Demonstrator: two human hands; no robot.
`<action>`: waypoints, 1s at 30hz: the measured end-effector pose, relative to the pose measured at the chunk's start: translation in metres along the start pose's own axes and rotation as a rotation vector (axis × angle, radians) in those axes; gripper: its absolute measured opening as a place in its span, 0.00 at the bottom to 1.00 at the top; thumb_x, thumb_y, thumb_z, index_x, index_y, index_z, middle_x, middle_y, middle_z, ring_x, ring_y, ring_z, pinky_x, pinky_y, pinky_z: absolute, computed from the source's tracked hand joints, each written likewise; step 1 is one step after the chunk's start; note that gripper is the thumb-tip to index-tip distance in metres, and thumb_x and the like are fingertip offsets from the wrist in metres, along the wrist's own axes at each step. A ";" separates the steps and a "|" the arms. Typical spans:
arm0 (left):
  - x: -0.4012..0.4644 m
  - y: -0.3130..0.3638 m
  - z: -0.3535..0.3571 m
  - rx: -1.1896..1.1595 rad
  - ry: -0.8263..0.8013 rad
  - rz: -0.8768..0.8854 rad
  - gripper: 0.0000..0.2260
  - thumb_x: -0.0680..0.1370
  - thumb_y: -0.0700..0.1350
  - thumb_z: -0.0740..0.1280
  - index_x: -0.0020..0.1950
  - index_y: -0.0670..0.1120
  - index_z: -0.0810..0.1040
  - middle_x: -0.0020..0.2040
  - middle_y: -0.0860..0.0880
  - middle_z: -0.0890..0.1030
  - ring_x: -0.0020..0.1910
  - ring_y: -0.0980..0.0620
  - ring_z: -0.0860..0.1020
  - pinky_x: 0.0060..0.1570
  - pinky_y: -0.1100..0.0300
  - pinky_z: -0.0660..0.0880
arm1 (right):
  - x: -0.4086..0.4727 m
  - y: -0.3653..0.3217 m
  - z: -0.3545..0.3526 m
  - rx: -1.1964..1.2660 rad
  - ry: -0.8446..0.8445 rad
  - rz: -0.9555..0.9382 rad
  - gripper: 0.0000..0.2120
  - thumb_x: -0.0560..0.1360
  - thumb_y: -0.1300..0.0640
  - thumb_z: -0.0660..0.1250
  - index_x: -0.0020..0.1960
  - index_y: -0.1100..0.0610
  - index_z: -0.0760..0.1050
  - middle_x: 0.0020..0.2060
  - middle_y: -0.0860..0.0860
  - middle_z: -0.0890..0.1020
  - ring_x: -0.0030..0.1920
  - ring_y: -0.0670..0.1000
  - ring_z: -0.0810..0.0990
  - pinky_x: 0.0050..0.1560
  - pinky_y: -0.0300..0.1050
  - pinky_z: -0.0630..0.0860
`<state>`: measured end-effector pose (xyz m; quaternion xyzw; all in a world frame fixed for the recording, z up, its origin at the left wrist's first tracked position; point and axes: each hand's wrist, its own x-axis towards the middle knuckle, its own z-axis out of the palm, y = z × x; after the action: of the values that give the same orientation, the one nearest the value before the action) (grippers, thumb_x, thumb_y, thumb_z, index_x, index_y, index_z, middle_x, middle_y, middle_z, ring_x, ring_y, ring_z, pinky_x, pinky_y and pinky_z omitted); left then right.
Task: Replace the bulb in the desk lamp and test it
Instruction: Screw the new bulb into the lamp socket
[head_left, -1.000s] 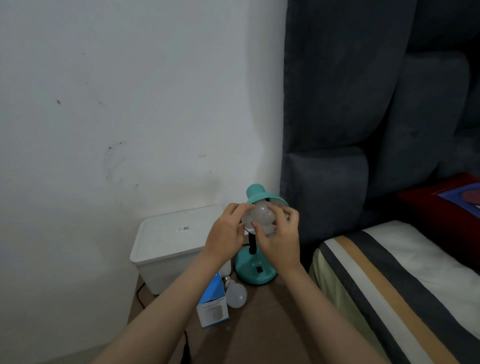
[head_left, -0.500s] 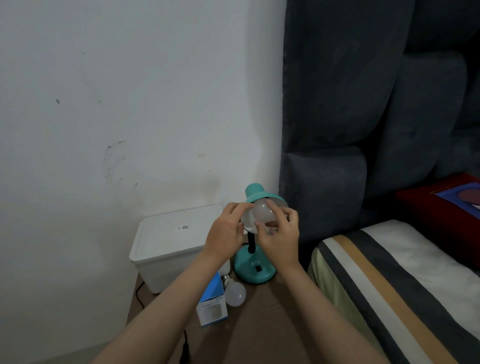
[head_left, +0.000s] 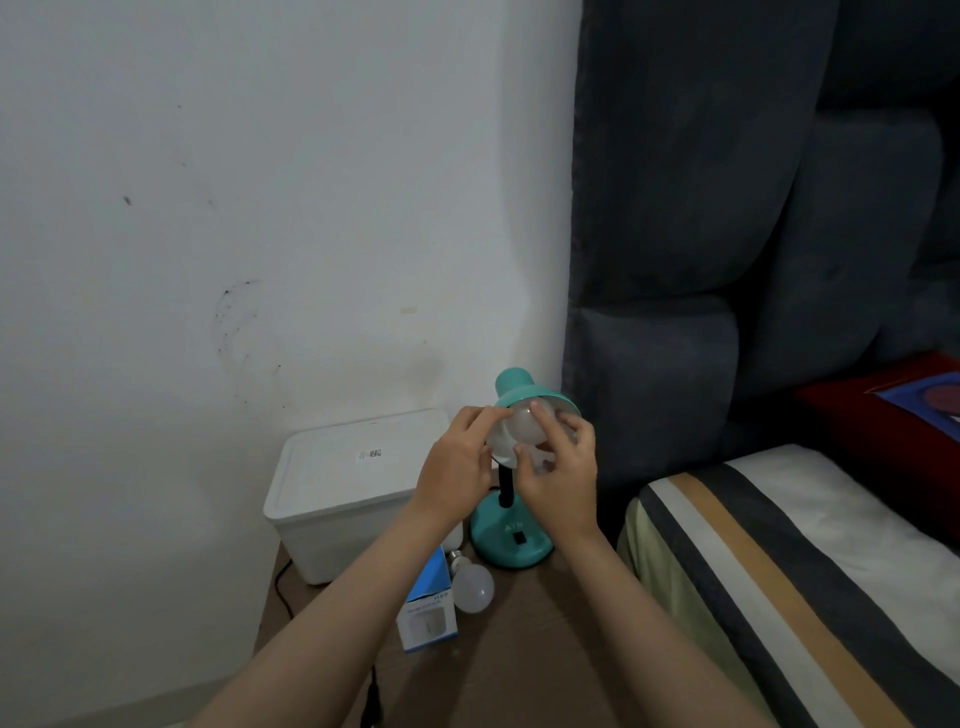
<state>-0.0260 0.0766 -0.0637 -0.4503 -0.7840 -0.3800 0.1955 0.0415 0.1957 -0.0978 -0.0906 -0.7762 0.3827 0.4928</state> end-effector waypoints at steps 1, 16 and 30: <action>0.000 0.000 0.000 -0.003 -0.002 -0.007 0.23 0.71 0.30 0.64 0.63 0.49 0.73 0.56 0.49 0.76 0.46 0.55 0.76 0.45 0.65 0.76 | 0.000 -0.001 0.000 0.010 0.013 0.012 0.22 0.71 0.63 0.70 0.64 0.54 0.73 0.55 0.55 0.70 0.52 0.52 0.76 0.48 0.45 0.81; -0.001 -0.001 0.001 0.000 -0.004 -0.020 0.23 0.71 0.30 0.63 0.62 0.50 0.72 0.55 0.49 0.76 0.43 0.54 0.76 0.43 0.62 0.76 | 0.000 -0.006 -0.001 -0.089 0.014 0.002 0.22 0.71 0.60 0.71 0.64 0.56 0.71 0.56 0.58 0.69 0.52 0.48 0.73 0.50 0.35 0.73; -0.001 0.000 0.002 0.012 -0.015 -0.040 0.23 0.71 0.30 0.63 0.62 0.51 0.72 0.56 0.50 0.75 0.40 0.57 0.73 0.42 0.69 0.72 | 0.005 -0.012 -0.008 -0.074 0.030 0.171 0.28 0.69 0.48 0.74 0.62 0.60 0.68 0.54 0.55 0.74 0.47 0.46 0.73 0.41 0.33 0.71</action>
<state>-0.0250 0.0774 -0.0658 -0.4361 -0.7967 -0.3755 0.1846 0.0486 0.1943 -0.0839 -0.1802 -0.7718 0.3929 0.4663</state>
